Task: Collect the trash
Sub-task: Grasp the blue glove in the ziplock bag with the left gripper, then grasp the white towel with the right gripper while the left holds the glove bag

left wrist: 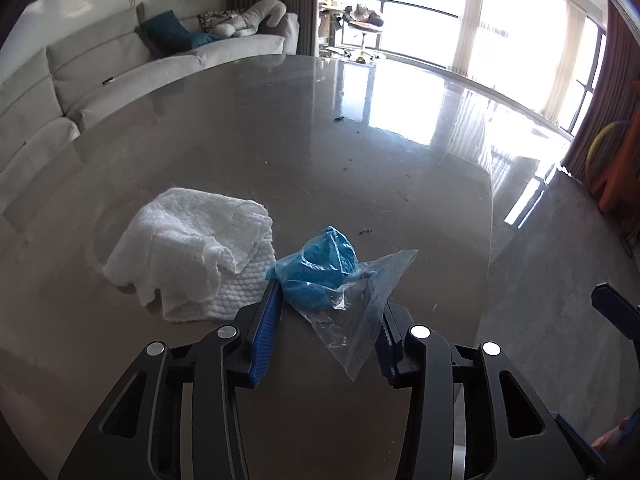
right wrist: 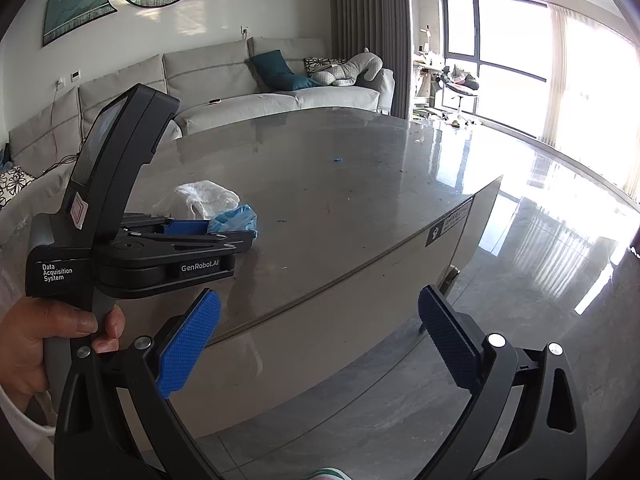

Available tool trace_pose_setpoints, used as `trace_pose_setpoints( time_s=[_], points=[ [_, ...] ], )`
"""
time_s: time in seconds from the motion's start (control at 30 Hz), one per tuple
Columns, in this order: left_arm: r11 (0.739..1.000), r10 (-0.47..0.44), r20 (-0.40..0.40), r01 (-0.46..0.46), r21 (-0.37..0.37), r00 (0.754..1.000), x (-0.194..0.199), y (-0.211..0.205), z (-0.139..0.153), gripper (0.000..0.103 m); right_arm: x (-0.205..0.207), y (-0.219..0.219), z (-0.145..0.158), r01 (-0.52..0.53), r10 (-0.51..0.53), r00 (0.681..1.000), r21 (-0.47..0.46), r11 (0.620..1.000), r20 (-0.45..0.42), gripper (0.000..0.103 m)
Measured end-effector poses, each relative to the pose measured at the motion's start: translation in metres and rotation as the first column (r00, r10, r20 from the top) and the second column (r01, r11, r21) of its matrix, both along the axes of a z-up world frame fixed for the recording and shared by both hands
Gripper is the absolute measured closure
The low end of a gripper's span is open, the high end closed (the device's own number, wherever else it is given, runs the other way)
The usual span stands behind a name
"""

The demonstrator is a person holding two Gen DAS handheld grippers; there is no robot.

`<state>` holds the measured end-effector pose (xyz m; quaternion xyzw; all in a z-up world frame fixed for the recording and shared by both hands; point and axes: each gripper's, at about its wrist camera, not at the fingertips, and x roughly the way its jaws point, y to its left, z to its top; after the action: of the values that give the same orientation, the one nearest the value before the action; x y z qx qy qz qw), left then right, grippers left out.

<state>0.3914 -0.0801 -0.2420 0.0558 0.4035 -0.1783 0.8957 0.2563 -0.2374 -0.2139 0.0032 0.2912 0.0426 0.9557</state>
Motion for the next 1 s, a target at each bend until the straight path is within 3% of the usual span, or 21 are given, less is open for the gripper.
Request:
trace_pose_setpoints(
  time_s=[0.07, 0.17, 0.37, 0.7, 1.0],
  points=[
    [1.0, 0.006, 0.012, -0.006, 0.005, 1.0, -0.002, 0.002, 0.004, 0.074, 0.0, 0.0, 0.001, 0.001, -0.001, 1.0, 0.0, 1.0, 0.007, 0.005],
    [1.0, 0.011, 0.053, -0.012, 0.02, 0.999, -0.006, 0.006, 0.012, 0.077, 0.001, -0.001, 0.002, 0.004, -0.004, 1.0, 0.011, 1.0, 0.009, 0.005],
    [0.999, 0.021, 0.114, -0.024, 0.026, 0.993, -0.019, 0.022, 0.033, 0.079, 0.006, 0.01, 0.008, -0.015, 0.014, 0.999, 0.018, 1.0, 0.031, 0.005],
    [0.986, 0.164, 0.137, -0.162, -0.023, 0.977, -0.03, 0.101, 0.048, 0.079, 0.041, 0.048, 0.021, -0.138, 0.136, 0.989, 0.036, 0.99, 0.061, 0.005],
    [0.972, 0.237, 0.162, -0.234, -0.035, 0.958, -0.026, 0.127, 0.053, 0.079, 0.115, 0.11, 0.016, -0.244, 0.244, 0.967, 0.009, 0.97, -0.07, 0.005]
  ],
)
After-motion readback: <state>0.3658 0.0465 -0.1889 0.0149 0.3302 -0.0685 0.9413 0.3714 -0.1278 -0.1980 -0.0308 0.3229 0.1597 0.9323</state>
